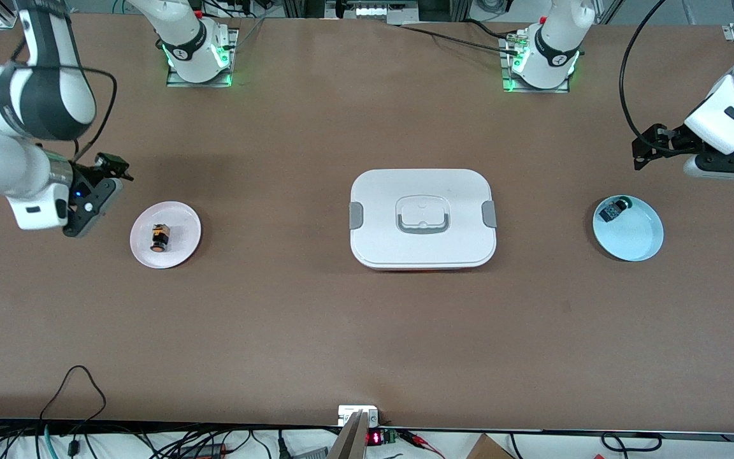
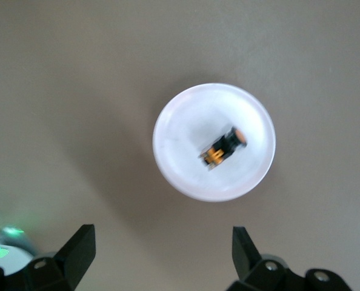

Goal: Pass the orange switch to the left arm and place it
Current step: 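Move the right gripper down toward the orange switch on the white plate, then lower the right gripper and close it on the orange switch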

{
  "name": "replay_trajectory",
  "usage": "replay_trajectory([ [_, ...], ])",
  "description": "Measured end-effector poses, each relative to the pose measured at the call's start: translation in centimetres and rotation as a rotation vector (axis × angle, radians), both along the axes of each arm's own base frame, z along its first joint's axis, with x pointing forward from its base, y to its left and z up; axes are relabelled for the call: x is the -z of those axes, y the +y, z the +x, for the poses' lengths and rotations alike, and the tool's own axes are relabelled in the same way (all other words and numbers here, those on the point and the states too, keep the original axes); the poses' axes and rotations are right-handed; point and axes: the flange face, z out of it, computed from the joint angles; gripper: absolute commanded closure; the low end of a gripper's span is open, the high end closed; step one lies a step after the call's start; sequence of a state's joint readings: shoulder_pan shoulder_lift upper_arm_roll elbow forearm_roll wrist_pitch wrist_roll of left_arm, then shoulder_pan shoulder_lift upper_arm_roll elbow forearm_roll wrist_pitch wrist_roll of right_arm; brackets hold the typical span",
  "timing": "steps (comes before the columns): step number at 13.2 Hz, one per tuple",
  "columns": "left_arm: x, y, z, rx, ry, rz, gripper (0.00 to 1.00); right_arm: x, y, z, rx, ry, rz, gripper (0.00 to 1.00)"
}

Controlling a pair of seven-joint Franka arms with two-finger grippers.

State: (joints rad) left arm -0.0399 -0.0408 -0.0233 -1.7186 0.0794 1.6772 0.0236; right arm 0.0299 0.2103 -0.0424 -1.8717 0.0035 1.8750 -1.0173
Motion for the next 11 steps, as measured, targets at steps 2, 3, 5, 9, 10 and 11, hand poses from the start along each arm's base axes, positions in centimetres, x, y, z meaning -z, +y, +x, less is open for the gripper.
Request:
replay_trajectory([
  [2,0.0,0.0,0.0,0.000,0.000,0.000,0.00,4.1,-0.8,0.1,-0.137,-0.067,0.023,0.00],
  [3,0.0,0.0,0.0,0.000,0.000,0.000,0.00,5.9,-1.0,-0.2,-0.197,-0.099,0.029,0.00],
  [5,0.0,0.0,0.0,0.000,0.000,0.000,0.00,9.2,-1.1,-0.9,-0.309,-0.144,0.037,0.00],
  [9,0.0,0.0,0.0,0.000,0.000,0.000,0.00,14.9,-1.1,-0.8,-0.410,-0.190,0.034,0.00],
  [10,0.0,0.0,0.0,0.000,0.000,0.000,0.00,16.2,-1.1,-0.9,-0.420,-0.204,0.031,0.00],
  [11,0.0,0.0,0.0,0.000,0.000,0.000,0.00,17.2,-1.1,-1.2,-0.426,-0.211,0.029,0.00],
])
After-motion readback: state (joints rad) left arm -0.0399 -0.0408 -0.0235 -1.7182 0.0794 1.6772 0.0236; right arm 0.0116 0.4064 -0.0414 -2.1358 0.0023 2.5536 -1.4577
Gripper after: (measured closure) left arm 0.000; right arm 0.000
